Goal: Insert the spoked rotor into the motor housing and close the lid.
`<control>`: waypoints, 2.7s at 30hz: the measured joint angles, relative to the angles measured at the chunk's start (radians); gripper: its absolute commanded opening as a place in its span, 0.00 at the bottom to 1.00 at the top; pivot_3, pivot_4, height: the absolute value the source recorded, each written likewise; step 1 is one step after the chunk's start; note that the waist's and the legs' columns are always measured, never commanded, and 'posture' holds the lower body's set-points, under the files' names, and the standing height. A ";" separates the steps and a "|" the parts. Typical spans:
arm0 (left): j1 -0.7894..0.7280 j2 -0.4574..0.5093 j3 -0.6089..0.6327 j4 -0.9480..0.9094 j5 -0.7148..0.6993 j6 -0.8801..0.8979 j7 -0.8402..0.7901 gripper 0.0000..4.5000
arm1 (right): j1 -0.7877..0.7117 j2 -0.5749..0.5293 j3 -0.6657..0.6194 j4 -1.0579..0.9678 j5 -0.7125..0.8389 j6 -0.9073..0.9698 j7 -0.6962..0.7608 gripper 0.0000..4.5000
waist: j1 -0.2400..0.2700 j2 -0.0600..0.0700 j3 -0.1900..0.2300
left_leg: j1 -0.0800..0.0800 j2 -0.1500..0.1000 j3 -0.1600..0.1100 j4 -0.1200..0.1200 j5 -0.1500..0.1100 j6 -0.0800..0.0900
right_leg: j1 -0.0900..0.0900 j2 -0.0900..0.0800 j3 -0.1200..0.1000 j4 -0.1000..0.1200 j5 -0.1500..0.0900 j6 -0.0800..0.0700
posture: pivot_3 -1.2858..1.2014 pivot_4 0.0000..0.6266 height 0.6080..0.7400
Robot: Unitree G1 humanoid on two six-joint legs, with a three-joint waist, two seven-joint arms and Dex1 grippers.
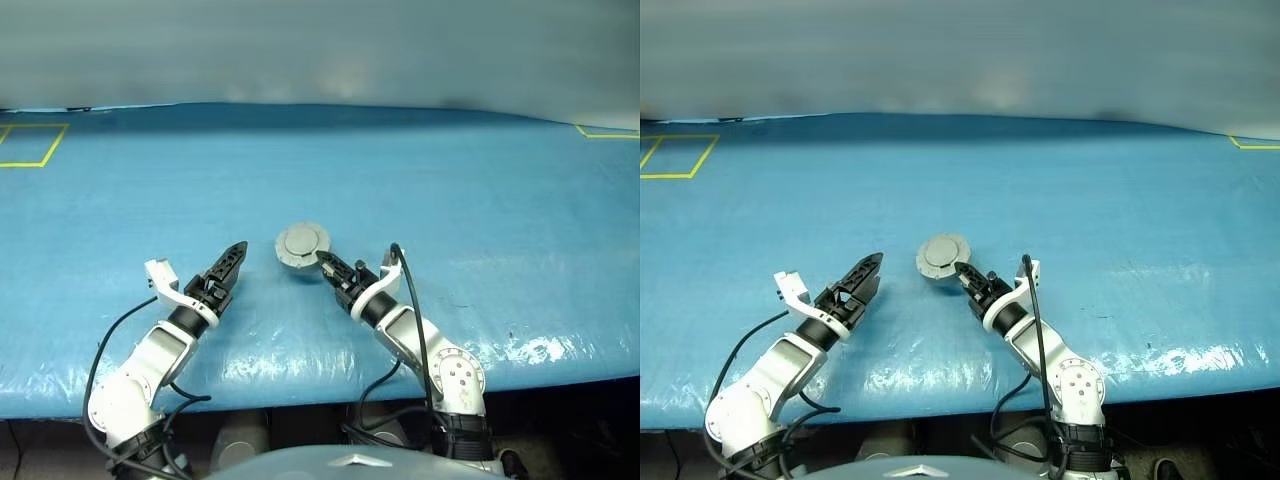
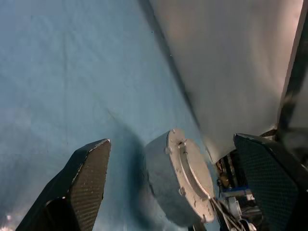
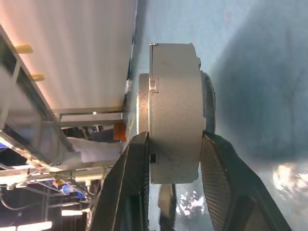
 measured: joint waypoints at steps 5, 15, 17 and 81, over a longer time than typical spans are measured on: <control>0.055 0.006 -0.073 0.001 -0.145 -0.052 0.054 1.00 | -0.041 0.000 0.018 -0.004 0.020 -0.008 -0.006 0.25 | 0.001 0.000 0.000 | 0.000 0.000 0.000 0.000 0.000 0.000 | 0.000 0.000 0.000 0.000 0.000 0.000 | 0.52 0.24 1.00; 0.096 0.019 -0.208 0.038 -0.277 -0.160 0.020 1.00 | -0.057 -0.002 0.078 -0.032 0.046 0.002 -0.028 0.25 | 0.001 0.000 0.000 | 0.000 0.000 0.000 0.000 0.000 0.000 | 0.000 0.000 0.000 0.000 -0.003 -0.006 | 0.52 0.24 1.00; 0.097 0.021 -0.229 0.044 -0.288 -0.183 0.014 1.00 | -0.057 -0.004 0.101 -0.046 0.060 0.006 -0.029 0.25 | -0.001 0.000 0.000 | 0.000 0.000 0.000 0.000 0.000 0.000 | 0.000 0.000 0.000 0.000 -0.003 -0.006 | 0.52 0.24 1.00; -0.943 0.296 -0.139 1.361 0.519 -0.642 -0.156 0.99 | 0.076 -0.282 0.432 -0.181 -1.400 -0.303 0.333 1.00 | -0.002 0.000 -0.002 | 0.005 -0.004 -0.001 -0.001 0.001 -0.001 | 0.009 -0.004 -0.001 -0.010 0.008 0.000 | 0.52 0.24 1.00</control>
